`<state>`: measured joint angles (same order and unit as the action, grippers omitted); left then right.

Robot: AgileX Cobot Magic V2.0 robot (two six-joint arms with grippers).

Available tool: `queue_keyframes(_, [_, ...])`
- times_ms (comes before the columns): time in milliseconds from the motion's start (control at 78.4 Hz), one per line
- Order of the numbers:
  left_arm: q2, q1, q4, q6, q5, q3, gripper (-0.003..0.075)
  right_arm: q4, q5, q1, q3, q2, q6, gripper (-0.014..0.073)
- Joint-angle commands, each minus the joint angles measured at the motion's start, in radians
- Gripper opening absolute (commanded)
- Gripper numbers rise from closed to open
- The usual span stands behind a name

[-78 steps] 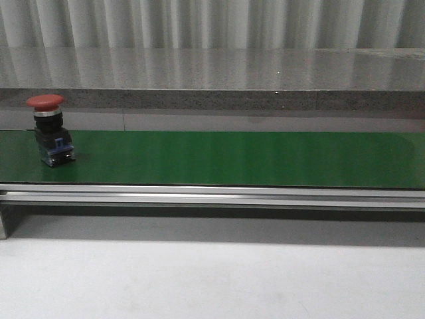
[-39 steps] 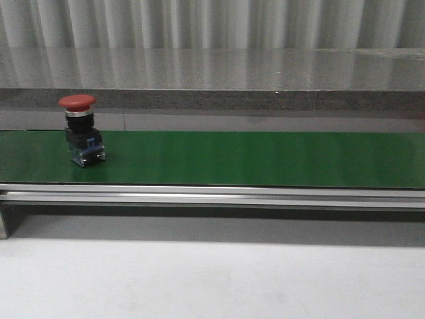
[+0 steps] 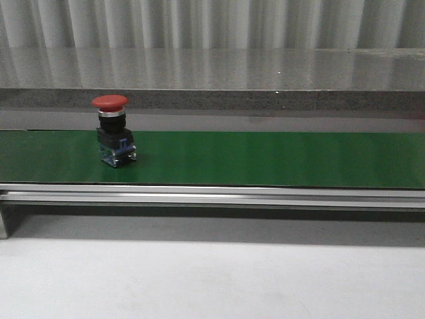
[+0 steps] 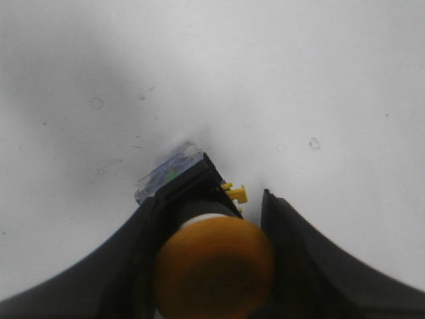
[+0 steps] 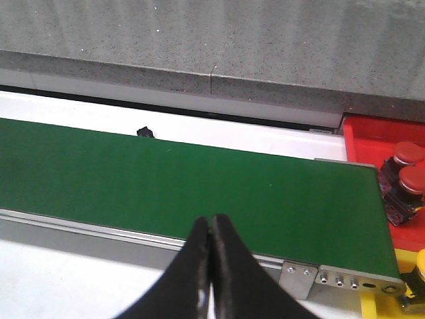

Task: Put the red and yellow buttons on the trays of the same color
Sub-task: 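Grasp the yellow button from the pile with the left gripper, then release the yellow button on the belt start and lift the left gripper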

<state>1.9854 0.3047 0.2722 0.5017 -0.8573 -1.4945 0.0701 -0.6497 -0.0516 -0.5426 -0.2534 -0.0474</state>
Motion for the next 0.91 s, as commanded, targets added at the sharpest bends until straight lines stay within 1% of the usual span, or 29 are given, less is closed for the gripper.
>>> queue_keyframes(0, [-0.105, 0.000, 0.008, -0.166, -0.003, -0.029, -0.0020, -0.003, 0.070, -0.001, -0.025, -0.011, -0.007, -0.0067])
queue_keyframes(166, [-0.168, 0.000, -0.040, -0.317, -0.077, -0.029, -0.0020, -0.003, 0.070, -0.001, -0.025, -0.011, -0.007, -0.0067])
queue_keyframes(204, [-0.179, -0.002, -0.042, -0.348, -0.092, -0.029, -0.0020, -0.003, 0.070, -0.001, -0.025, -0.011, -0.007, -0.0067])
queue_keyframes(230, [-0.195, -0.002, -0.042, -0.393, -0.119, -0.029, -0.0020, -0.003, 0.070, -0.001, -0.025, -0.011, -0.007, -0.0067])
queue_keyframes(293, [-0.213, -0.002, -0.042, -0.439, -0.155, -0.029, -0.0020, -0.003, 0.070, -0.001, -0.025, -0.011, -0.007, -0.0067])
queue_keyframes(370, [-0.243, -0.004, -0.039, -0.536, -0.202, -0.029, -0.0020, -0.003, 0.070, -0.001, -0.025, -0.011, -0.007, -0.0067])
queue_keyframes(408, [-0.263, -0.014, -0.039, -0.582, -0.225, -0.029, -0.0020, -0.003, 0.070, -0.001, -0.025, -0.011, -0.007, -0.0067])
queue_keyframes(497, [-0.299, -0.040, -0.040, -0.641, -0.262, -0.029, -0.0020, -0.003, 0.070, -0.001, -0.025, -0.011, -0.007, -0.0067])
queue_keyframes(676, [-0.306, -0.100, -0.064, -0.664, -0.305, -0.029, -0.0020, -0.003, 0.070, -0.001, -0.025, -0.011, -0.007, -0.0067])
queue_keyframes(778, [-0.301, -0.155, -0.121, -0.664, -0.314, -0.027, -0.0020, -0.003, 0.070, -0.001, -0.025, -0.011, -0.007, -0.0067])
queue_keyframes(893, [-0.283, -0.196, -0.142, -0.664, -0.338, -0.027, -0.0020, -0.003, 0.070, -0.001, -0.025, -0.011, -0.007, -0.0067])
